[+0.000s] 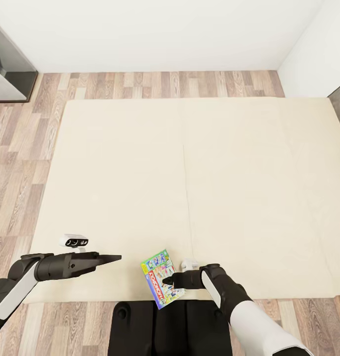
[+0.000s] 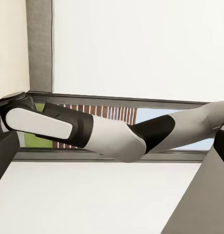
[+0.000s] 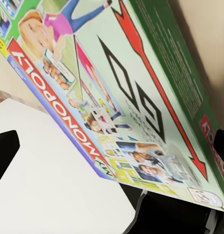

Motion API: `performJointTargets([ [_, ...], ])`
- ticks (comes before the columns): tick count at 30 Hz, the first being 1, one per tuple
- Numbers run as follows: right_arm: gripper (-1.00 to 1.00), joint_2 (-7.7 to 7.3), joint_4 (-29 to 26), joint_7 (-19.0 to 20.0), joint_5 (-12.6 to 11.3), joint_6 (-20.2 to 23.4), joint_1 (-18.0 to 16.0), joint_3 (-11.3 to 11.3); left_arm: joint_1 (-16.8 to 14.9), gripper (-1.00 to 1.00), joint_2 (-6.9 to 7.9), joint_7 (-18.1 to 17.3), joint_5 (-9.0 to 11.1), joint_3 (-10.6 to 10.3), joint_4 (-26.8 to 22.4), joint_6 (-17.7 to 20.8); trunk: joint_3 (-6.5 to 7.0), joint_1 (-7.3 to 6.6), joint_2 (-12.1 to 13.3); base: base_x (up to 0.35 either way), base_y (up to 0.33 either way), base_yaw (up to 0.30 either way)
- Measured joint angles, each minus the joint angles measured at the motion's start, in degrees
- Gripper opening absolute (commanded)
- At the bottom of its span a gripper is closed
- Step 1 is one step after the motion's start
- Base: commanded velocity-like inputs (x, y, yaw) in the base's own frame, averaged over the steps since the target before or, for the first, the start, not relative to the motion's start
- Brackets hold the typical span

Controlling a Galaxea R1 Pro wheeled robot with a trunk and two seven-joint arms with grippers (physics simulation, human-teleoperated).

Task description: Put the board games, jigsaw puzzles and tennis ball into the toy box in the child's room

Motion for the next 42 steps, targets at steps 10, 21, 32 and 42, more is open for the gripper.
performJointTargets([
  [10, 1.0, 0.01, -0.58, 0.46, -0.23, 0.52, 0.0, -0.1, 0.01, 1.0, 0.01, 0.0, -0.07, 0.0, 0.0, 0.0, -0.39, 0.0, 0.0, 0.0, 0.0, 0.0],
  [21, 1.0, -0.02, -3.29, 1.64, -0.09, 3.13, -0.01, -0.02, 0.04, 1.0, 0.0, 0.0, -0.01, -0.07, 0.0, 0.0, -0.45, 0.0, 0.0, 0.0, 0.0, 0.0],
  [32, 1.0, -0.4, -3.51, 1.62, 0.13, 0.59, 0.0, 0.08, 0.06, 1.0, -0.02, 0.0, -0.08, -0.05, 0.0, 0.0, -0.45, 0.0, 0.0, 0.0, 0.0, 0.0],
  [42, 1.0, -0.6, -3.53, 1.86, 0.02, 0.3, 0.08, 0.05, 0.06, 1.0, -0.05, 0.0, -0.11, -0.04, 0.0, 0.0, -0.45, 0.0, 0.0, 0.0, 0.0, 0.0],
])
